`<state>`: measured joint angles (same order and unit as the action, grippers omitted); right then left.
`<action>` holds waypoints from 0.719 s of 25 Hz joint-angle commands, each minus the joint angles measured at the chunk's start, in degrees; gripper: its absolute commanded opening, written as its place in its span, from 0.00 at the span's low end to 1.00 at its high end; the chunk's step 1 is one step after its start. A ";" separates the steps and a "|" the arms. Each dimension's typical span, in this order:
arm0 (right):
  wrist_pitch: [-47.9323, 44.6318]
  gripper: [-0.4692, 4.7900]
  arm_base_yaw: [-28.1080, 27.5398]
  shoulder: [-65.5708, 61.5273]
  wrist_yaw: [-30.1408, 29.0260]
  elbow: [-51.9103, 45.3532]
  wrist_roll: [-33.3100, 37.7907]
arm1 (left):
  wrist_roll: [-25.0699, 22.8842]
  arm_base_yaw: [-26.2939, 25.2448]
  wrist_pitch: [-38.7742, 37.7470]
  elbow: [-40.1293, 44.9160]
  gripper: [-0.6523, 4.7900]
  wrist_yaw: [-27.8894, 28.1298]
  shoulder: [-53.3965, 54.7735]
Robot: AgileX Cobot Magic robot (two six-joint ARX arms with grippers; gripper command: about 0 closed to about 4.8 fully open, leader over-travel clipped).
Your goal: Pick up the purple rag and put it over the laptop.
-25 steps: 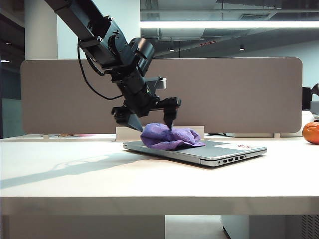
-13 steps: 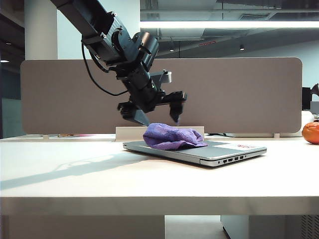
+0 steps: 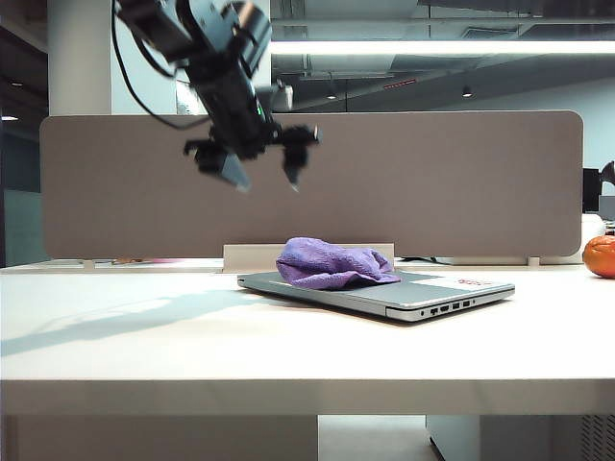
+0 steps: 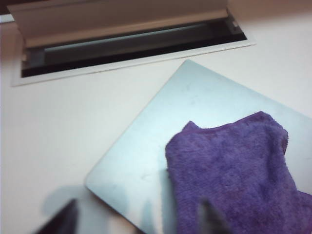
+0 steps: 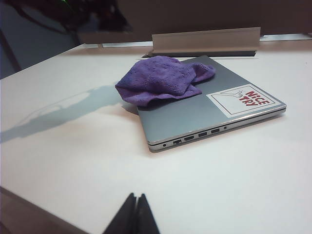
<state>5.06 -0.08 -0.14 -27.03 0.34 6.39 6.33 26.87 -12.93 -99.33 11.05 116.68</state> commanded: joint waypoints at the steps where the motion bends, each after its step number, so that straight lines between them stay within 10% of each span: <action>1: -0.57 0.13 -0.02 0.09 0.00 -0.22 0.00 | -1.77 -0.83 -3.54 -0.22 0.23 0.11 -3.30; 12: -0.59 0.13 -0.04 0.09 1.97 -0.22 -0.44 | -4.48 -5.35 -20.22 -0.13 0.11 -0.46 -12.31; 18: -0.59 0.13 -0.07 0.09 5.38 -0.22 -0.46 | -4.83 -5.75 -14.99 9.79 0.11 -2.69 -21.20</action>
<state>5.04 -0.14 -0.14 -23.29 0.34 6.11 1.72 21.21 -30.50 -91.85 8.78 97.38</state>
